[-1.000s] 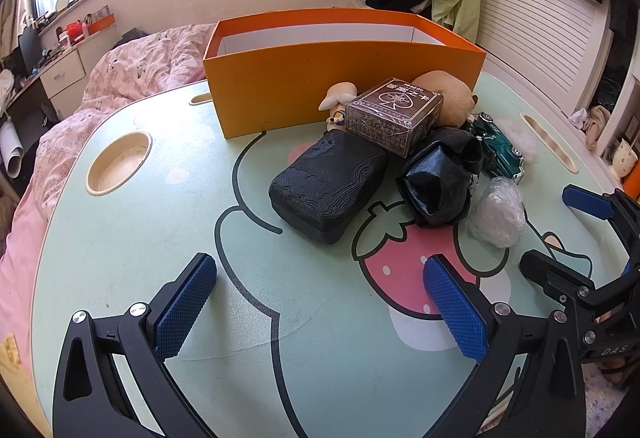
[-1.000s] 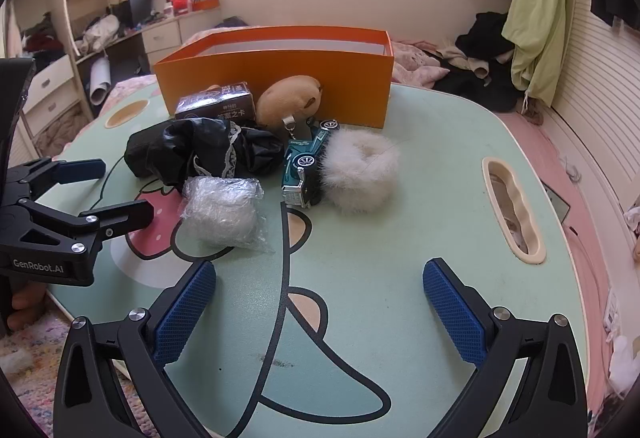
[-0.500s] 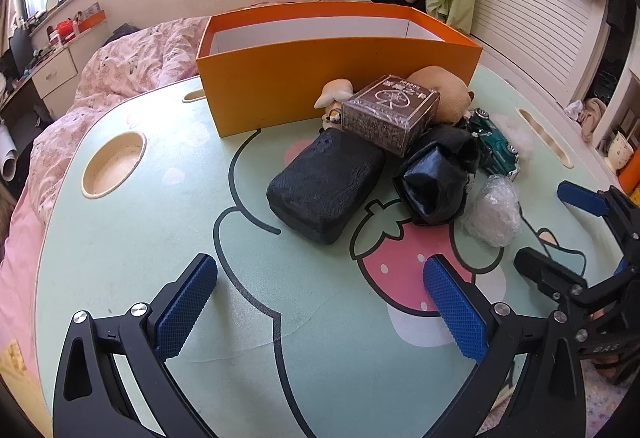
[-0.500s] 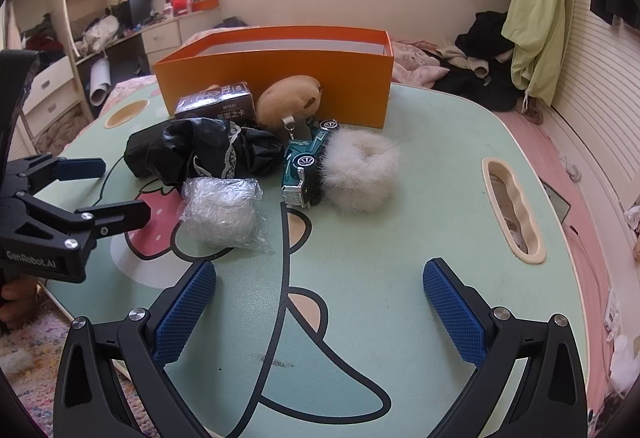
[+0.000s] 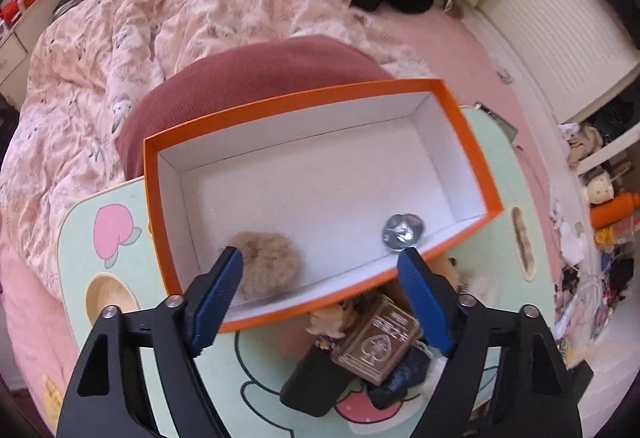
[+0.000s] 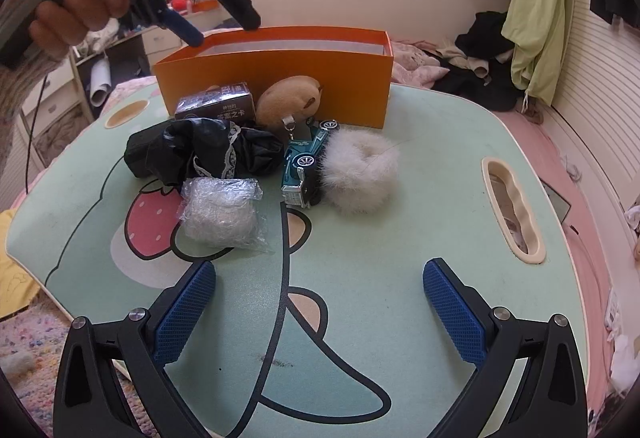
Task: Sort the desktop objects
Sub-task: 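Reach the left gripper into the box and grasp the brown fluffy pom-pom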
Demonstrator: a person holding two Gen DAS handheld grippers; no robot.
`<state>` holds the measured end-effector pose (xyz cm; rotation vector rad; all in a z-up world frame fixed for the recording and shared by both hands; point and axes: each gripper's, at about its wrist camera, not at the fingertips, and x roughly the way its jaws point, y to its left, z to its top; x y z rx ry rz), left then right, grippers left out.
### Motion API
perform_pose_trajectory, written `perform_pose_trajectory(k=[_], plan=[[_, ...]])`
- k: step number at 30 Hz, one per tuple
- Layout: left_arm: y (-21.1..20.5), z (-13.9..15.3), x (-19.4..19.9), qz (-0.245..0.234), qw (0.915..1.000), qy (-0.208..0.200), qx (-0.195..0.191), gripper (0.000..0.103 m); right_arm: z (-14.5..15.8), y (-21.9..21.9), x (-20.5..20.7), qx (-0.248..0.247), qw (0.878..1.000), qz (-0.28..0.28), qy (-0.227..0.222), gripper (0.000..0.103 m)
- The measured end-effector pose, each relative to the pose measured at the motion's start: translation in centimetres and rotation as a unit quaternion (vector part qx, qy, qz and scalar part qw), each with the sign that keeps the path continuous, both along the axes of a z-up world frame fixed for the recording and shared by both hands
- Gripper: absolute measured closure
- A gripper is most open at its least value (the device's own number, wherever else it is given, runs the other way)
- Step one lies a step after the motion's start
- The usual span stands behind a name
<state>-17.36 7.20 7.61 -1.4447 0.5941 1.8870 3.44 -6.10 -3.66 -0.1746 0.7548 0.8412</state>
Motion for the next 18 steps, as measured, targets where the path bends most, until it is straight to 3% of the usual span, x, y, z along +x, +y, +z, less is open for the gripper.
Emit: perform_pose_trajectory(k=[6, 7, 9, 13, 18], plan=[[1.0, -2.4, -1.9, 0.016, 0.9958, 0.022, -0.087, 0.034, 0.0, 0.0, 0.0, 0.0, 1.0, -0.003, 0.0, 0.0], [1.1, -2.8, -2.1, 0.017, 0.9951, 0.016, -0.096, 0.044, 0.0, 0.0, 0.0, 0.0, 1.0, -0.003, 0.0, 0.0], [1.4, -3.7, -2.3, 0.014, 0.9934, 0.002, -0.114, 0.051, 0.0, 0.0, 0.0, 0.0, 1.0, -0.005, 0.0, 0.0], [1.8, -4.8, -3.2, 0.024, 0.9923, -0.035, -0.116, 0.051, 0.0, 0.0, 0.0, 0.0, 1.0, -0.006, 0.001, 0.0], [2.1, -5.6, -3.5, 0.029, 0.988, -0.003, -0.152, 0.051, 0.0, 0.1, -0.1, 0.001, 1.0, -0.009, 0.0, 0.0]])
